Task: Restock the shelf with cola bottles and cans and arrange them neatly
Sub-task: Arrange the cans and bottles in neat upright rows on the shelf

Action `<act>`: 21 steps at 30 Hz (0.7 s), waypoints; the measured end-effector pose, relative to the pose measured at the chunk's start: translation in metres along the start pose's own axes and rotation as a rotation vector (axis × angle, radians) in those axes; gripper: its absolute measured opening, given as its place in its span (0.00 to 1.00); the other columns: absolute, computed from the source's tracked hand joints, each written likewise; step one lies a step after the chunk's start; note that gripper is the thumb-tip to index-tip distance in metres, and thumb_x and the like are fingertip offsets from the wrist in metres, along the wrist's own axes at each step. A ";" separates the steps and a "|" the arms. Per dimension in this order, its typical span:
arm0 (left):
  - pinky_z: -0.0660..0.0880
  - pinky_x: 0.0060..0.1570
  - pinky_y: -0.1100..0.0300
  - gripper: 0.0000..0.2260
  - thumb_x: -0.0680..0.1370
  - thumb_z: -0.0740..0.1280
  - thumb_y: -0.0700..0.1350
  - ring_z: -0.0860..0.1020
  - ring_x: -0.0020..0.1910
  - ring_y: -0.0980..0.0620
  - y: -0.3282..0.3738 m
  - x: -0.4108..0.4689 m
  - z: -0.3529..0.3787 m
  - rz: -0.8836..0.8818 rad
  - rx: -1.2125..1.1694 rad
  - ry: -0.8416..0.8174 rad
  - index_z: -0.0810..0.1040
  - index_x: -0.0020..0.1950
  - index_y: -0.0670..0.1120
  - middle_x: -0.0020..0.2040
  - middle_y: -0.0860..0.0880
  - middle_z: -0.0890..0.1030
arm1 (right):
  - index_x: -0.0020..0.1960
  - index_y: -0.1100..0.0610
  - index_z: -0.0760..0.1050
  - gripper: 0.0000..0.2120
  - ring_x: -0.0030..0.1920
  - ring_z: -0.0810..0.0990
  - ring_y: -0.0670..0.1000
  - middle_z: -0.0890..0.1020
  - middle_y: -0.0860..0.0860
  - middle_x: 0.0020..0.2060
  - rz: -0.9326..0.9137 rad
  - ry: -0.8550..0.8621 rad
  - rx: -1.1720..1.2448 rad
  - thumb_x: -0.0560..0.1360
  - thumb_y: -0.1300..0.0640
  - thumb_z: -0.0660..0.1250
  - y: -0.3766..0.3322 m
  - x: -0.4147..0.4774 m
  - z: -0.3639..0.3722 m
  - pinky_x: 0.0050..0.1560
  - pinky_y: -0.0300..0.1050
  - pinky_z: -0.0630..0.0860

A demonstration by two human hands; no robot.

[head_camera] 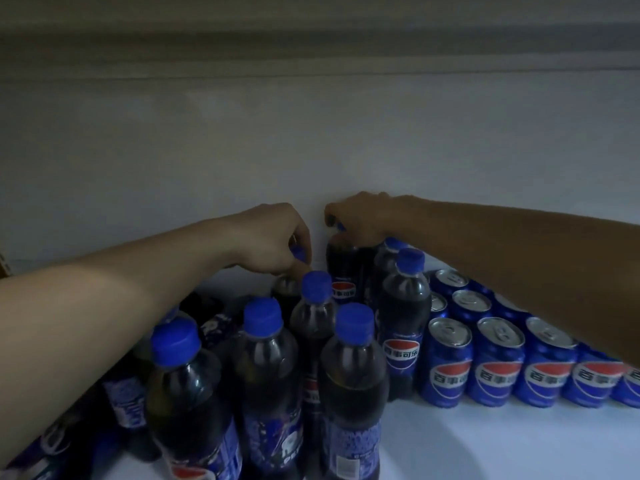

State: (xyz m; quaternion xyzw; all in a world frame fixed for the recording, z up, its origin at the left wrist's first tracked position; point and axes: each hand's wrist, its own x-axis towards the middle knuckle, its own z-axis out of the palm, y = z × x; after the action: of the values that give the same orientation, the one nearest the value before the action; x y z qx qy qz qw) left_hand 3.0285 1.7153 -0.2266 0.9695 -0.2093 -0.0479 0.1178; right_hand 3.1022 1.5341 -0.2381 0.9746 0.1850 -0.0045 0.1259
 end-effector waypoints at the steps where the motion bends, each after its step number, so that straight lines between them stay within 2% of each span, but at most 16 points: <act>1: 0.81 0.49 0.54 0.07 0.73 0.77 0.51 0.81 0.44 0.53 -0.001 0.001 -0.004 0.011 -0.010 0.002 0.83 0.47 0.51 0.47 0.52 0.82 | 0.75 0.49 0.63 0.26 0.64 0.71 0.58 0.73 0.56 0.66 -0.002 0.037 -0.005 0.82 0.39 0.59 0.000 -0.002 0.001 0.61 0.56 0.71; 3: 0.80 0.50 0.55 0.05 0.74 0.76 0.51 0.80 0.47 0.53 -0.002 0.003 -0.018 0.029 -0.044 0.070 0.84 0.47 0.52 0.48 0.52 0.83 | 0.76 0.47 0.61 0.23 0.67 0.66 0.58 0.71 0.55 0.65 -0.062 0.211 0.090 0.82 0.46 0.59 0.001 -0.010 -0.004 0.64 0.58 0.67; 5: 0.76 0.43 0.60 0.05 0.75 0.75 0.49 0.79 0.45 0.55 0.004 0.004 -0.038 0.015 -0.150 0.203 0.85 0.48 0.50 0.47 0.52 0.83 | 0.72 0.48 0.66 0.24 0.63 0.71 0.55 0.74 0.53 0.60 -0.128 0.327 0.357 0.77 0.57 0.65 0.004 -0.022 -0.019 0.61 0.54 0.71; 7: 0.71 0.38 0.63 0.07 0.75 0.75 0.48 0.77 0.42 0.57 0.015 0.002 -0.058 0.011 -0.237 0.336 0.85 0.50 0.48 0.45 0.52 0.82 | 0.69 0.49 0.68 0.25 0.60 0.77 0.55 0.78 0.52 0.58 -0.160 0.263 0.731 0.75 0.61 0.68 0.001 -0.038 -0.036 0.59 0.51 0.76; 9: 0.72 0.39 0.63 0.08 0.75 0.75 0.48 0.77 0.43 0.56 0.027 -0.006 -0.073 0.027 -0.256 0.430 0.85 0.51 0.46 0.45 0.52 0.81 | 0.69 0.48 0.67 0.26 0.61 0.78 0.54 0.79 0.52 0.60 -0.195 0.148 1.039 0.75 0.61 0.70 -0.004 -0.053 -0.048 0.60 0.53 0.78; 11: 0.74 0.45 0.60 0.10 0.74 0.76 0.49 0.78 0.47 0.54 0.039 -0.018 -0.081 0.030 -0.268 0.523 0.85 0.52 0.46 0.48 0.51 0.82 | 0.73 0.49 0.64 0.32 0.61 0.78 0.51 0.78 0.50 0.63 -0.235 0.153 1.083 0.74 0.58 0.73 -0.012 -0.068 -0.059 0.59 0.52 0.79; 13: 0.76 0.47 0.60 0.10 0.74 0.76 0.49 0.80 0.49 0.52 0.048 -0.031 -0.085 0.043 -0.316 0.640 0.85 0.51 0.46 0.49 0.50 0.83 | 0.75 0.51 0.64 0.36 0.59 0.79 0.50 0.77 0.49 0.62 -0.250 0.302 0.975 0.72 0.53 0.77 -0.022 -0.079 -0.068 0.55 0.45 0.80; 14: 0.77 0.45 0.60 0.10 0.74 0.76 0.48 0.80 0.49 0.53 0.053 -0.038 -0.086 0.050 -0.348 0.697 0.85 0.52 0.46 0.48 0.50 0.83 | 0.74 0.53 0.65 0.36 0.58 0.79 0.50 0.77 0.48 0.61 -0.244 0.379 0.929 0.71 0.52 0.78 -0.026 -0.083 -0.072 0.52 0.40 0.79; 16: 0.80 0.46 0.57 0.11 0.76 0.75 0.45 0.81 0.47 0.53 0.063 -0.054 -0.087 0.062 -0.498 0.769 0.83 0.58 0.47 0.49 0.50 0.83 | 0.72 0.54 0.67 0.35 0.57 0.79 0.51 0.77 0.50 0.60 -0.221 0.473 0.901 0.71 0.51 0.79 -0.030 -0.093 -0.079 0.48 0.40 0.77; 18: 0.81 0.51 0.53 0.16 0.78 0.71 0.41 0.81 0.51 0.50 0.067 -0.069 -0.086 0.026 -0.681 0.735 0.77 0.66 0.49 0.54 0.48 0.82 | 0.70 0.55 0.67 0.34 0.56 0.79 0.52 0.79 0.51 0.58 -0.174 0.530 0.947 0.70 0.50 0.78 -0.029 -0.103 -0.084 0.48 0.43 0.78; 21: 0.79 0.56 0.50 0.25 0.78 0.69 0.37 0.79 0.57 0.49 0.065 -0.087 -0.073 -0.118 -0.546 0.509 0.70 0.73 0.52 0.65 0.49 0.78 | 0.67 0.55 0.67 0.32 0.53 0.81 0.53 0.81 0.52 0.53 -0.121 0.593 1.072 0.69 0.51 0.78 -0.020 -0.117 -0.087 0.47 0.47 0.80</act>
State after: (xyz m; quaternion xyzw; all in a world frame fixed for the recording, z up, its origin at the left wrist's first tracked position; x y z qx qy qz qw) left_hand 2.9342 1.7096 -0.1360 0.8937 -0.0966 0.1336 0.4172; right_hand 2.9825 1.5314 -0.1517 0.8498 0.2394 0.1673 -0.4389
